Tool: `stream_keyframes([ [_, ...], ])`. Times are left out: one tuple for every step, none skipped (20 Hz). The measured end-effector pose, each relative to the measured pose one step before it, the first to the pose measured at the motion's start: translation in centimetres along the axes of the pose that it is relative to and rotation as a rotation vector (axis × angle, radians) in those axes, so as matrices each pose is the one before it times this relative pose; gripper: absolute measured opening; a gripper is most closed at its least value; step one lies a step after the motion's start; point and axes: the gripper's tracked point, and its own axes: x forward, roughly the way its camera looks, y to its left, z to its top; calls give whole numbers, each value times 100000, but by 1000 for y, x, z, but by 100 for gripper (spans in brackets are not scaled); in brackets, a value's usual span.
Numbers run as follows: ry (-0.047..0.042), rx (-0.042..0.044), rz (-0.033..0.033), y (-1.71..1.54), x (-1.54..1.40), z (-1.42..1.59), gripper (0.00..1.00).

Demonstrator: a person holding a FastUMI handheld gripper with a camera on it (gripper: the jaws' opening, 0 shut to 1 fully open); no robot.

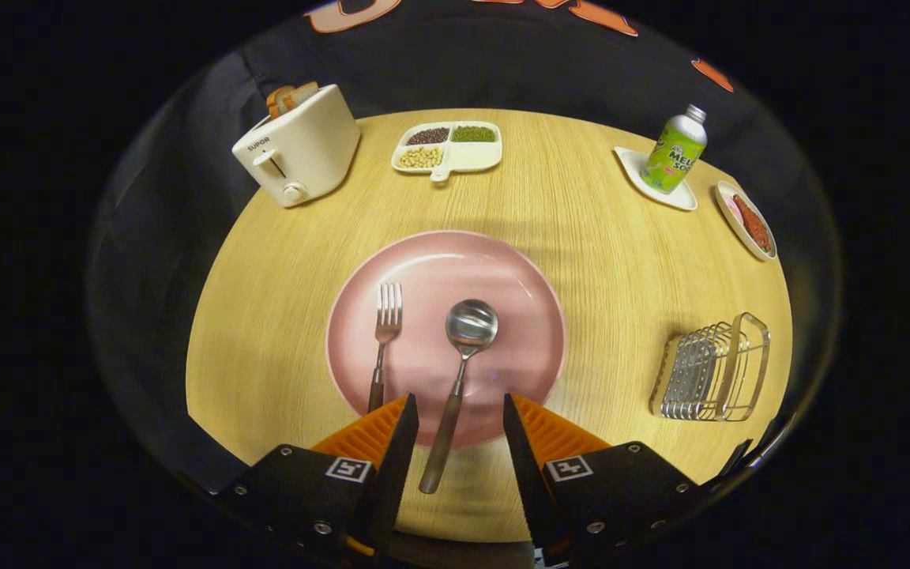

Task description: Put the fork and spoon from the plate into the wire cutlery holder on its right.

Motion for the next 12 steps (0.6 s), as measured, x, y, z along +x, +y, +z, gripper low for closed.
stream_keyframes([
  [2060,1438,63,83,611,-303,64],
  [2608,1401,159,139,504,-494,64],
  [2414,913,531,175,390,-385,62],
  [1636,328,-566,-13,490,-324,55],
  [1647,-261,-672,-127,367,-221,52],
  [1275,938,-413,-75,211,-256,46],
  [628,1656,167,76,297,-75,44],
  [1060,1816,-110,-104,264,-254,38],
  [353,859,-223,-61,168,-42,34],
  [-68,-249,-1217,-243,95,32,24],
  [-209,-1069,-659,-188,138,192,20],
  [-486,1222,-837,-102,57,46,15],
])
